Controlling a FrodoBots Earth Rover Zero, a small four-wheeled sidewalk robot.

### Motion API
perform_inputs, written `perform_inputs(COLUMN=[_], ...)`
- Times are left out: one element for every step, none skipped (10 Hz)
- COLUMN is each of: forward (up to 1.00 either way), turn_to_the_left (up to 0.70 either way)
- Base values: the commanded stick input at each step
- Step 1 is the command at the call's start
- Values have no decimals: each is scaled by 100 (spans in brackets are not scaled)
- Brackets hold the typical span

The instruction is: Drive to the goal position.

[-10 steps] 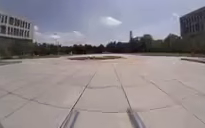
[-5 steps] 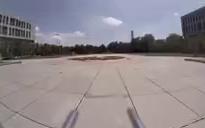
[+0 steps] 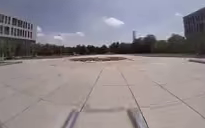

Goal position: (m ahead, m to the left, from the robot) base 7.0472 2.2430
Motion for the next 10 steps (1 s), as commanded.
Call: perform_inputs(forward=[70, 70, 70, 70, 70, 70, 70, 70, 70, 70], turn_to_the_left=[0, 0, 0, 0, 0, 0, 0, 0, 0, 0])
